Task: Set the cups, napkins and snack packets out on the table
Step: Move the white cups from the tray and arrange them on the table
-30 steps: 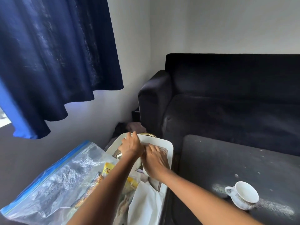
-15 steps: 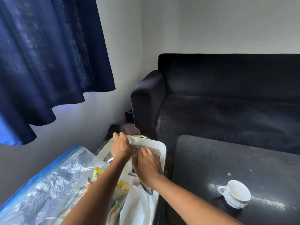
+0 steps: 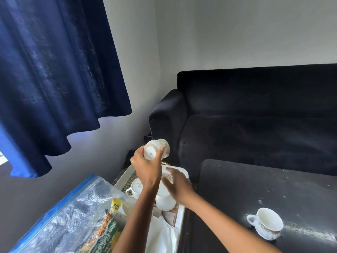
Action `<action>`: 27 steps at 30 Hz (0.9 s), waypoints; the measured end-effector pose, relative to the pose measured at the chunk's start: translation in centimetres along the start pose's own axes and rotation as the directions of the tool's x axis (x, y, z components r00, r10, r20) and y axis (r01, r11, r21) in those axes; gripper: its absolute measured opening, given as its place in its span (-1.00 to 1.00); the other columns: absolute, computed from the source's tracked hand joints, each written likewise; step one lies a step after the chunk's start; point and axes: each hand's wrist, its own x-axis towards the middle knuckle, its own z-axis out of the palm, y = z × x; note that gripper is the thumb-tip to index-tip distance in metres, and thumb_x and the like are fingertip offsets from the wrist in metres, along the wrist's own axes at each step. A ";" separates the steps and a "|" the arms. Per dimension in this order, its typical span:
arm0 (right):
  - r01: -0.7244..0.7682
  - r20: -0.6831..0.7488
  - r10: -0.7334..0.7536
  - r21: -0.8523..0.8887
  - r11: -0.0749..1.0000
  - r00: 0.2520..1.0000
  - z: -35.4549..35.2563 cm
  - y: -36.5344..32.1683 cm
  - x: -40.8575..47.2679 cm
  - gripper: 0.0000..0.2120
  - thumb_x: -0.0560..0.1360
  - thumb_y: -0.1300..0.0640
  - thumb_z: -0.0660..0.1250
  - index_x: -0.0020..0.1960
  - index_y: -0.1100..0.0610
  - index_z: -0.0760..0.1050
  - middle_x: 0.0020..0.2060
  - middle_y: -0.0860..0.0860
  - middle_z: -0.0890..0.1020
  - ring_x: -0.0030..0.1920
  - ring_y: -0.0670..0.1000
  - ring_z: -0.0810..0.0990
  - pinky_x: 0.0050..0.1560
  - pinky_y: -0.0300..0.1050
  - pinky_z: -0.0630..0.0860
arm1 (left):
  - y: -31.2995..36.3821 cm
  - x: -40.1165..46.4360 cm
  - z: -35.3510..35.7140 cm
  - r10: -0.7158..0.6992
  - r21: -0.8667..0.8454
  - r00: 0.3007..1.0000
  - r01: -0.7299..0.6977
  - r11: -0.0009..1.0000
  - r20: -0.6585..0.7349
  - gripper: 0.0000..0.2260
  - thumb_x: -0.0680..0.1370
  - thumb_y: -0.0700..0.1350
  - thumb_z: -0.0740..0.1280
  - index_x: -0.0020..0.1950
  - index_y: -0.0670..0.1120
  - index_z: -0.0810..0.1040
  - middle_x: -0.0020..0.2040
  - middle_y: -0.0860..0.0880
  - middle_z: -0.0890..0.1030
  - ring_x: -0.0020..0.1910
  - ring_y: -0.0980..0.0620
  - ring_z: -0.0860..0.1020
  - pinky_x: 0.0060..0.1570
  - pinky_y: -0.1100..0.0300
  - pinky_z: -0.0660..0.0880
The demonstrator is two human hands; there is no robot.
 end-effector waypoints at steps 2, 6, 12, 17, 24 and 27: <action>-0.045 -0.065 0.060 0.207 0.977 0.996 -1.7 0.3 -0.4 -0.51 0.58 -0.05 0.19 0.45 0.09 0.25 0.44 0.03 0.34 0.44 0.03 0.28 0.42 -0.06 0.21 | 0.6 -1.0 0.1 -0.066 -0.122 0.997 0.069 0.990 0.033 -0.57 0.42 -0.01 0.49 0.20 -0.17 0.52 0.15 -0.13 0.55 0.03 0.00 0.51 -0.02 0.16 0.44; -0.095 -0.031 0.156 0.674 0.733 0.987 -5.1 0.5 -2.5 -0.47 0.52 0.00 0.30 0.44 0.08 0.28 0.42 -0.02 0.35 0.41 -0.05 0.31 0.30 -0.22 0.25 | 1.9 -4.3 0.3 -0.211 -0.353 0.960 0.264 0.898 0.183 -0.68 0.48 -0.02 0.44 0.10 -0.22 0.59 -0.07 -0.13 0.63 -0.11 -0.08 0.57 -0.15 0.15 0.47; -0.097 0.008 0.171 0.849 0.519 0.985 -8.6 1.2 -7.7 -0.47 0.32 -0.17 0.42 0.24 -0.03 0.47 0.16 -0.15 0.60 0.20 -0.22 0.50 0.07 -0.31 0.37 | 3.4 -10.5 0.6 -0.356 -0.441 0.810 0.561 0.701 0.465 -0.74 0.52 0.06 0.37 0.02 -0.12 0.61 -0.18 0.00 0.72 -0.10 0.00 0.69 -0.04 0.18 0.58; -0.055 -0.021 0.165 0.894 0.444 0.986 -10.4 2.8 -11.9 -0.46 0.26 -0.18 0.49 0.17 0.02 0.55 0.03 -0.08 0.69 0.08 -0.17 0.62 -0.02 -0.34 0.46 | 3.2 -15.5 0.4 -0.341 -0.413 0.698 0.673 0.613 0.630 -0.62 0.51 0.15 0.31 0.17 -0.08 0.62 0.09 -0.07 0.68 0.01 -0.01 0.68 0.04 0.12 0.53; 0.012 -0.118 0.195 0.881 0.473 0.974 -12.1 5.9 -15.6 -0.41 0.19 -0.13 0.55 0.15 0.07 0.58 -0.04 0.03 0.71 0.03 -0.02 0.67 0.03 -0.15 0.54 | 3.3 -20.4 0.8 -0.361 -0.254 0.651 0.655 0.712 0.667 -0.66 0.50 0.25 0.25 0.04 0.07 0.66 0.00 0.03 0.71 0.03 0.08 0.65 0.02 0.10 0.52; 0.042 -0.175 0.196 0.838 0.544 0.965 -12.8 6.8 -16.6 -0.46 0.16 -0.11 0.59 0.09 0.02 0.61 -0.09 -0.01 0.71 -0.04 -0.06 0.67 -0.09 -0.26 0.54 | 3.8 -21.7 1.0 -0.342 -0.153 0.660 0.573 0.805 0.669 -0.64 0.56 0.26 0.15 0.11 0.11 0.61 0.04 0.10 0.68 0.10 0.13 0.59 0.13 0.08 0.45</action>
